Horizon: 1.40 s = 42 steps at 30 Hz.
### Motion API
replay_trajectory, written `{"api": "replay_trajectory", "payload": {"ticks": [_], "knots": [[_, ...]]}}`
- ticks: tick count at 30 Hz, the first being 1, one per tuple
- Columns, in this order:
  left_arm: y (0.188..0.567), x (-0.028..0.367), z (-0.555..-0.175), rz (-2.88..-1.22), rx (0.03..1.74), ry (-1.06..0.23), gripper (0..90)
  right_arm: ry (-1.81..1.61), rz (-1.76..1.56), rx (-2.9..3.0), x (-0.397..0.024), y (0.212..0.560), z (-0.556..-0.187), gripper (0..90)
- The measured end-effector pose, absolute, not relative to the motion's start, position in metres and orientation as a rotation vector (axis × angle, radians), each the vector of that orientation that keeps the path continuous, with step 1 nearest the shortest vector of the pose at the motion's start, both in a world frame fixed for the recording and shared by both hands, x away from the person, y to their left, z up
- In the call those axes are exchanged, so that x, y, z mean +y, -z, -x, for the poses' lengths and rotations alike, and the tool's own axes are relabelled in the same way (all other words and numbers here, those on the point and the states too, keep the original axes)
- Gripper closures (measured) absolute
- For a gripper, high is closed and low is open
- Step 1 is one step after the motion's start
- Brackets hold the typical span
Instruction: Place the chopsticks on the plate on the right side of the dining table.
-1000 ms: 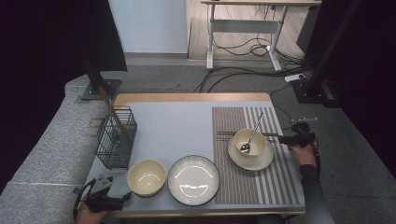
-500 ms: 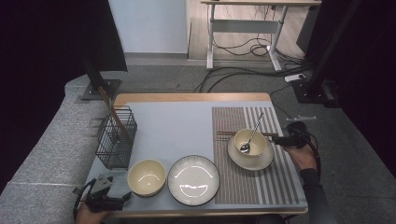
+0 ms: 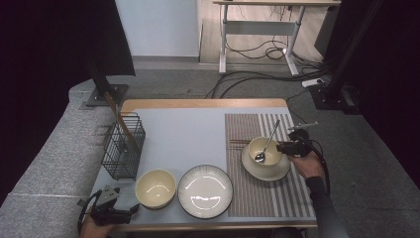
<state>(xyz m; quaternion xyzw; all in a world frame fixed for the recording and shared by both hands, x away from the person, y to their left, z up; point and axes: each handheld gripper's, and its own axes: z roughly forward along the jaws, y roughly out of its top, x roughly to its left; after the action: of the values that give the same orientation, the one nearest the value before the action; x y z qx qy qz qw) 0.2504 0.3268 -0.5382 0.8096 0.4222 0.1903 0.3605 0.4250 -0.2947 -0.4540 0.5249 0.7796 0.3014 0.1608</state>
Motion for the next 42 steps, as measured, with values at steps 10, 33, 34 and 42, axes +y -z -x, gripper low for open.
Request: {"api": "replay_trajectory", "payload": {"ticks": [10,33,34,42], "knots": [[0.538,0.327,-0.25,-2.086,1.088,-0.491,0.0,-0.843,-1.513,2.262,-0.285,0.463,-0.432,80.7],[0.538,0.327,-0.25,-2.086,1.088,-0.49,0.0,-0.768,-1.492,2.242,-0.277,0.461,-0.438,83.5],[0.538,0.327,-0.25,-2.086,1.088,-0.49,0.0,-0.767,-1.492,2.242,-0.277,0.461,-0.438,83.5],[0.538,0.327,-0.25,-2.086,1.089,-0.491,0.0,-0.769,-1.494,2.24,-0.277,0.461,-0.439,83.5]]}}
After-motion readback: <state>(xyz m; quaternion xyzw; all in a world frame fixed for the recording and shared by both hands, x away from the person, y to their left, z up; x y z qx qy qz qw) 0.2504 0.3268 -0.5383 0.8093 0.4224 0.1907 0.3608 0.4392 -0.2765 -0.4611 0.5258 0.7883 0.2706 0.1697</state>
